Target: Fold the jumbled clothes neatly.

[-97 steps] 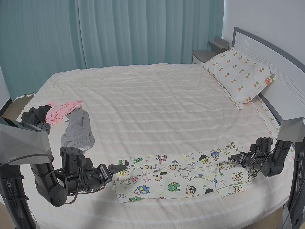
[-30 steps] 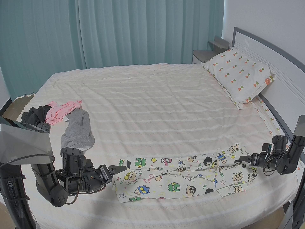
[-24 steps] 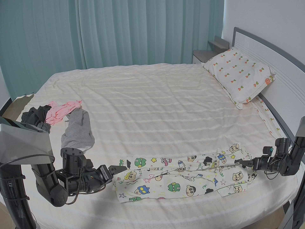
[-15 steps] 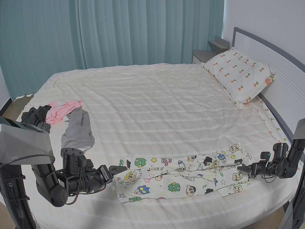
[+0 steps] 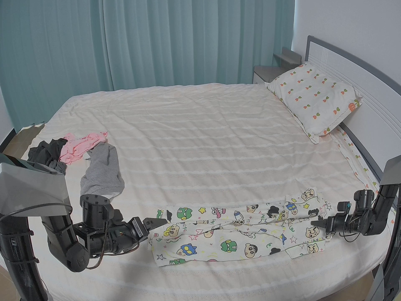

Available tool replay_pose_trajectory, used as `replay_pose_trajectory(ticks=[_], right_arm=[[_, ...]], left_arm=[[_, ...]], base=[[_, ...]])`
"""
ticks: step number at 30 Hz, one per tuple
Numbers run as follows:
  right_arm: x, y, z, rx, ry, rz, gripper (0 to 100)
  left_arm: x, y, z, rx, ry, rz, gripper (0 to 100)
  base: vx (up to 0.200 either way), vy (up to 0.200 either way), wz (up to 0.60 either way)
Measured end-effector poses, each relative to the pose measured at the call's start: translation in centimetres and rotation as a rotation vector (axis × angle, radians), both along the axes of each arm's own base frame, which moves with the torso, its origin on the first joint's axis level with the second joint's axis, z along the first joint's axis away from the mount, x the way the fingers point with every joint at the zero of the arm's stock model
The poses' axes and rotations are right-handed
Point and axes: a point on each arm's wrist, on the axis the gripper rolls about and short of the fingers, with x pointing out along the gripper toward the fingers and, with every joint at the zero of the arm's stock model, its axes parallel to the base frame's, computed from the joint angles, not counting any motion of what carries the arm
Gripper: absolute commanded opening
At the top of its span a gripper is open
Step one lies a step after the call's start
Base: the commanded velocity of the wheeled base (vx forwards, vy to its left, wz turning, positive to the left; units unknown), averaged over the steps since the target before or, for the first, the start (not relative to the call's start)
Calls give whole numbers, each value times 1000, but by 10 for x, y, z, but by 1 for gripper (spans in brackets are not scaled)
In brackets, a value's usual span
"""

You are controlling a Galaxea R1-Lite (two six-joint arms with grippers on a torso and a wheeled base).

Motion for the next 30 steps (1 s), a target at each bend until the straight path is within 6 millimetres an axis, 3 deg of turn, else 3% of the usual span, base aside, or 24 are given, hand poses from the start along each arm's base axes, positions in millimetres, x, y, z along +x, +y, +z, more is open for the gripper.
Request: replay_pose_trajectory(ticks=[29,30], right_arm=[[12,-17,14,26,-64,-64,0],[12,-17,14,30,-63,-67,100]], left_arm=[[0,0,-2,4,5,1,100],[0,0,-2,5,5,1,100]], base=[[0,0,0],[0,0,0]])
